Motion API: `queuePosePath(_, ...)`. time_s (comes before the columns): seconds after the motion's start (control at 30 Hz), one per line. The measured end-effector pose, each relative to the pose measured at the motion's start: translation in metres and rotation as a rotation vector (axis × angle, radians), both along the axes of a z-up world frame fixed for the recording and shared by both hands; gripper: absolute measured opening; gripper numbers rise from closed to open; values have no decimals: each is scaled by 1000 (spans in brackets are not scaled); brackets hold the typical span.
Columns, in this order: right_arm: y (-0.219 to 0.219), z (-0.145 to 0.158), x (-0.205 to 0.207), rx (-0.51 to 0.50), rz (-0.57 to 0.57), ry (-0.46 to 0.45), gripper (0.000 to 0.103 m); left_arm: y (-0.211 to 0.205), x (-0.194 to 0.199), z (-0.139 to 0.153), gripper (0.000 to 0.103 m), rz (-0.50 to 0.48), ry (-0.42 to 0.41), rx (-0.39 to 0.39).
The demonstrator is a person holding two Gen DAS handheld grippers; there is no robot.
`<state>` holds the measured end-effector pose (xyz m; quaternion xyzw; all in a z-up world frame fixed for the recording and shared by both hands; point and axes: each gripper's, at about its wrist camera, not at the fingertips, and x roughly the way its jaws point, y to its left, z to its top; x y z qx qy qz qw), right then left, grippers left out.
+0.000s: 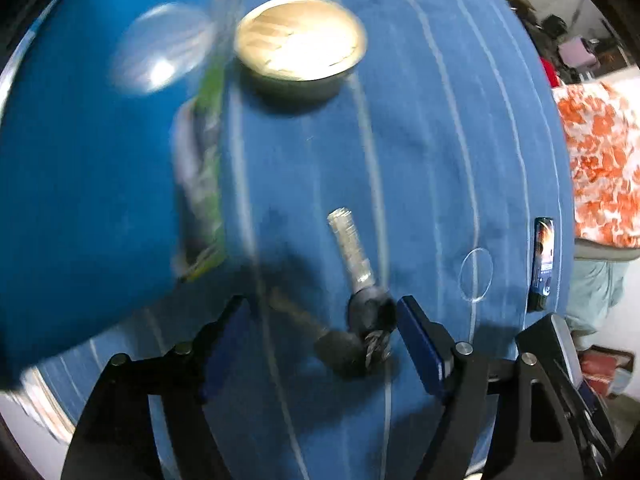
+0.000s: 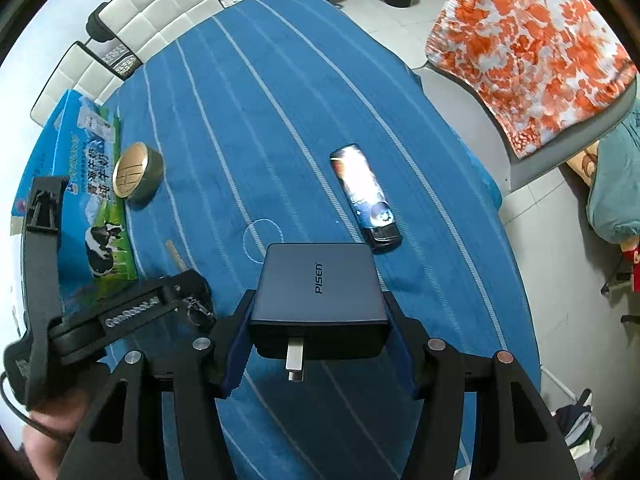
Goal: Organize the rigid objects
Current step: 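Grasp the black car keys with the left gripper while the right holds the charger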
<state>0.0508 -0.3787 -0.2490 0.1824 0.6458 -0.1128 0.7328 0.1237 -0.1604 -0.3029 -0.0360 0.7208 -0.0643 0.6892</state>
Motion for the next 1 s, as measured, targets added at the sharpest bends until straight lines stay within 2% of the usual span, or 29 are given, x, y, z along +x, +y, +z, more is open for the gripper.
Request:
queuePosePath(0.07, 0, -1, 0, -3, -3, 3, 62, -17, -4, -1, 72, -78, -36, 56)
queuePosePath(0.13, 2, -2, 1, -3, 3, 3, 62, -32, -9, -1, 63, -153, -53, 100)
queuePosePath(0.2, 6, -1, -1, 3, 11, 1, 62, -37, -16, 2, 54, -195, -62, 73)
queuePosePath(0.33, 11, -1, -3, 9, 20, -1, 62, -31, -29, 6, 50, -229, -37, 43)
queuePosePath(0.37, 11, -2, -4, 13, 20, 0, 62, -28, -33, 7, 43, -228, -33, 35)
queuePosePath(0.4, 11, -3, -5, 17, 19, -1, 62, -24, -35, 9, 8, -223, -37, 26)
queuePosePath(0.47, 10, -4, -7, 21, 15, 2, 62, -15, -39, 8, 5, -207, -2, -4)
queuePosePath(0.57, 9, -4, -8, 21, 15, 3, 62, -4, -45, 11, 5, -207, -13, -19)
queuePosePath(0.73, 4, 0, -11, 27, 6, -6, 62, 18, -45, 22, 5, -157, 14, -98)
queuePosePath(0.77, 2, 1, -12, 30, 2, -7, 62, 25, -45, 24, 6, -153, 35, -115)
queuePosePath(0.83, 0, 3, -12, 35, -6, -10, 62, 43, -44, 19, 10, -65, 101, -143)
queuePosePath(0.87, 0, 4, -12, 35, -5, -13, 62, 54, -47, 13, 31, -12, 146, -121)
queuePosePath(0.9, 0, 4, -12, 35, -5, -17, 62, 56, -49, 11, 67, 6, 158, -104)
queuePosePath(0.93, 0, 4, -12, 35, -7, -17, 62, 62, -53, 4, 78, 50, 185, -127)
queuePosePath(0.97, 0, 3, -12, 36, -9, -13, 62, 64, -55, -1, 83, 73, 200, -150)
queuePosePath(1.0, 1, 1, -12, 36, -8, -7, 62, 62, -58, -11, 83, 80, 232, -145)
